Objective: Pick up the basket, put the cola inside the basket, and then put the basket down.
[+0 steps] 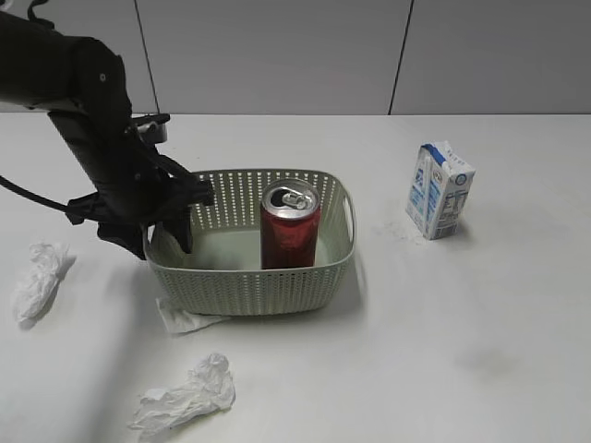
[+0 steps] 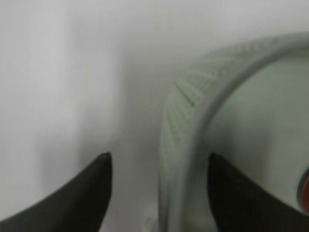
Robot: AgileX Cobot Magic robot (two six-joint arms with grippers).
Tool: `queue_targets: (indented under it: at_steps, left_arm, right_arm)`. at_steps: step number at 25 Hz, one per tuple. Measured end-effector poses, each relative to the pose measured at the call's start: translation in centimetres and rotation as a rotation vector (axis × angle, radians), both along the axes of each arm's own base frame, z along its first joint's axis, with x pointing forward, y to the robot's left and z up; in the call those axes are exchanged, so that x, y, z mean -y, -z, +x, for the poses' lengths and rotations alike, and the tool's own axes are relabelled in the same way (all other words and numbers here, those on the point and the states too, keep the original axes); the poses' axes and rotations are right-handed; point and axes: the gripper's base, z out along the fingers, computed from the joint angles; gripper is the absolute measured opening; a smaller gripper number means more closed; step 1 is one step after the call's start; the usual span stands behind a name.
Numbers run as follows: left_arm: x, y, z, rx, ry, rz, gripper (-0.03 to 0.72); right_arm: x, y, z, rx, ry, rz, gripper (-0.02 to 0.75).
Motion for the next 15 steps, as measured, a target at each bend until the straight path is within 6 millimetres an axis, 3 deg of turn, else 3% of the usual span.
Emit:
queue_targets:
  at_steps: [2,5,11,15]
  left_arm:
    - [-0.2,-0.2,0.1,-0.016,0.014,0.002,0.544]
    - [-0.6,-1.5,0.7,-0.056,0.083,0.009,0.645]
    - [-2.9,-7.5,3.6,-0.003,0.142,0.022,0.665]
    - [-6.0,-11.4,5.6,0.109,0.125,0.017,0.659]
  right_arm:
    - [0.0,0.0,0.0,0.000,0.000,0.000,0.528]
    - [0.0,0.0,0.0,0.000,0.000,0.000,0.528]
    - [0.0,0.0,0.0,0.001,0.000,-0.001,0.526]
    - [0.0,0.0,0.0,0.001,0.000,-0.001,0.526]
